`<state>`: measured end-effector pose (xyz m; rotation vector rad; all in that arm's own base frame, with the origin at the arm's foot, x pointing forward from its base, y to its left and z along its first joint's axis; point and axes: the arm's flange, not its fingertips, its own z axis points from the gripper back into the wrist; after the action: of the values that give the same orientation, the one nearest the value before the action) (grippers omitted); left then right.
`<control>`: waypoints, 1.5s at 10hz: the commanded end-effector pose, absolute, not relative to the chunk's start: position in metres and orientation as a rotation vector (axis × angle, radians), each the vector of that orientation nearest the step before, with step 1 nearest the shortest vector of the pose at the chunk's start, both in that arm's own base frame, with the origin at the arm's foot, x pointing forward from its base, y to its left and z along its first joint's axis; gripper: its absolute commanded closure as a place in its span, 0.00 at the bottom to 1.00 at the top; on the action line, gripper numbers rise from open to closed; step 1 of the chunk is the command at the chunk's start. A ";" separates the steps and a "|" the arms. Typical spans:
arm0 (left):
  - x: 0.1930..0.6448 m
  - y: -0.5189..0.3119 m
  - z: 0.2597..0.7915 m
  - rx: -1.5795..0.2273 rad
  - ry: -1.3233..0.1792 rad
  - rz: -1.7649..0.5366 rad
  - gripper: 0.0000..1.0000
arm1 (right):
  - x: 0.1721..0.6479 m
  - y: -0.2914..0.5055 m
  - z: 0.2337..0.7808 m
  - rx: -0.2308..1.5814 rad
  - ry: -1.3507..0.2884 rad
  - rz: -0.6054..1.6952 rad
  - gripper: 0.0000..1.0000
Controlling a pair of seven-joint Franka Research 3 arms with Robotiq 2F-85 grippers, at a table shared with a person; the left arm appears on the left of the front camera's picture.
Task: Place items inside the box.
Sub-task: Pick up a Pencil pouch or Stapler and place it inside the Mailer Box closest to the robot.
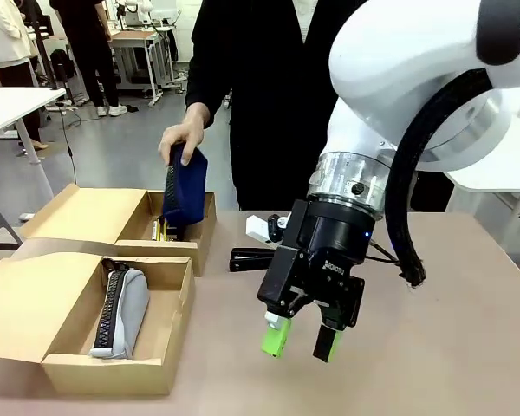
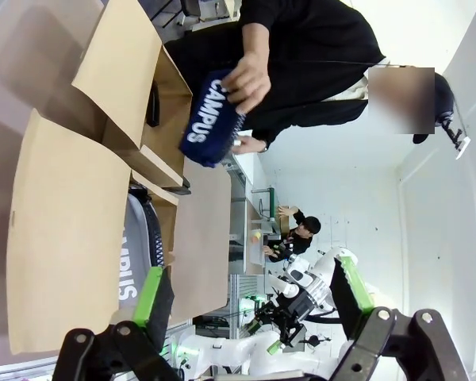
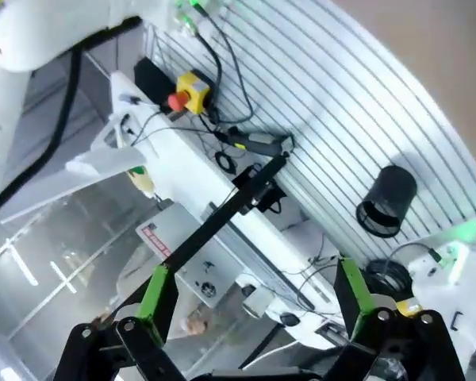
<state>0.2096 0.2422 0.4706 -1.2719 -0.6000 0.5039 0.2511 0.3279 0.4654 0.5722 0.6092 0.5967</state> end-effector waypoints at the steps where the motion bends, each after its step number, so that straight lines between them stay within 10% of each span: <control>1: 0.210 0.243 0.472 -1.287 -0.622 0.487 0.00 | 0.263 0.361 0.476 0.565 0.610 0.588 0.00; 6: 0.210 0.243 0.472 -1.287 -0.622 0.487 0.00 | 0.255 0.168 0.501 1.137 -0.009 0.825 0.00; 10: 0.210 0.243 0.472 -1.287 -0.622 0.487 0.00 | 0.206 0.013 0.453 1.619 -0.563 0.282 0.00; 12: 0.210 0.243 0.472 -1.287 -0.622 0.487 0.00 | 0.182 -0.025 0.428 1.784 -0.618 0.076 0.00; 14: 0.210 0.243 0.472 -1.287 -0.622 0.487 0.00 | 0.185 -0.009 0.411 1.608 -0.273 -0.174 0.00; 15: 0.210 0.243 0.472 -1.287 -0.622 0.487 0.00 | 0.252 -0.102 0.492 1.677 -0.484 0.105 0.00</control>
<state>0.2096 0.2424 0.4704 -1.2715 -0.6001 0.5039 0.2551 -0.1209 0.4642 1.6806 -0.4270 -0.0392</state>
